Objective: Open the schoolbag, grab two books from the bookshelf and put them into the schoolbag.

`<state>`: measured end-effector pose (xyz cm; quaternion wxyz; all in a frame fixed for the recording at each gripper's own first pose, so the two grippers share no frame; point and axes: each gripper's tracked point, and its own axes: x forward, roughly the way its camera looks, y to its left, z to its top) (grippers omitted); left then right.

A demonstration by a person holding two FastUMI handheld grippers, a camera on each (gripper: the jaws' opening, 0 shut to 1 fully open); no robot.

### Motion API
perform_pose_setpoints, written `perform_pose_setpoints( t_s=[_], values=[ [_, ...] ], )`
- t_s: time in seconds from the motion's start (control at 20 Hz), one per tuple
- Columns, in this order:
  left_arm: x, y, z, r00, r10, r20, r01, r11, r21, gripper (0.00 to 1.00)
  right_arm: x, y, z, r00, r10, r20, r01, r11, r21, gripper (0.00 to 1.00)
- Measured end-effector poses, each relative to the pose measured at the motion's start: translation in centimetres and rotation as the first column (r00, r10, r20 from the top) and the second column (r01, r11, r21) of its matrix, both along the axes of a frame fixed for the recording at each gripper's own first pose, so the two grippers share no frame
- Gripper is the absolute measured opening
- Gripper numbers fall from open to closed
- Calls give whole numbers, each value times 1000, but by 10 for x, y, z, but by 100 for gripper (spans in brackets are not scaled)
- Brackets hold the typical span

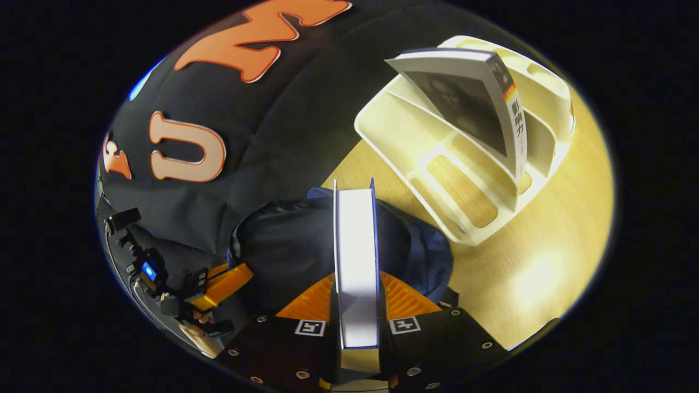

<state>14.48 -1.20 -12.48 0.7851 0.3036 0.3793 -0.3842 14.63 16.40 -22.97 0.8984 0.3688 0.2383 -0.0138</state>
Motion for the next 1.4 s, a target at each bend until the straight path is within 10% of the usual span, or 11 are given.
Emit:
perform_pose_setpoints(
  t_s=[0.7, 0.85, 0.95, 1.0, 1.05, 1.4],
  values=[
    [-21, -30, 11, 996, -89, 4, 89, 996, -24, 1, 57, 65, -50, 995, -50, -81, 49, 999, -15, 32],
    [-21, -25, 8, 997, -71, -3, 71, 997, -20, 1, 52, 66, -63, 980, -18, -200, -1, 995, -97, 47],
    [-18, -22, 9, 998, -67, 9, 67, 998, -20, 1, 47, 69, -63, 969, 17, -247, -43, 994, -102, 89],
    [-19, -21, 10, 998, -66, 12, 66, 998, -22, 1, 43, 65, -64, 963, 21, -268, -55, 991, -121, 76],
    [-20, -19, 11, 998, -63, 15, 64, 998, -22, 1, 39, 58, -66, 960, 26, -278, -65, 989, -133, 98],
    [-24, -17, 6, 998, -56, 10, 56, 998, -24, 1, -7, 14, -43, 960, 66, -272, -136, 959, -249, 97]
  ],
)
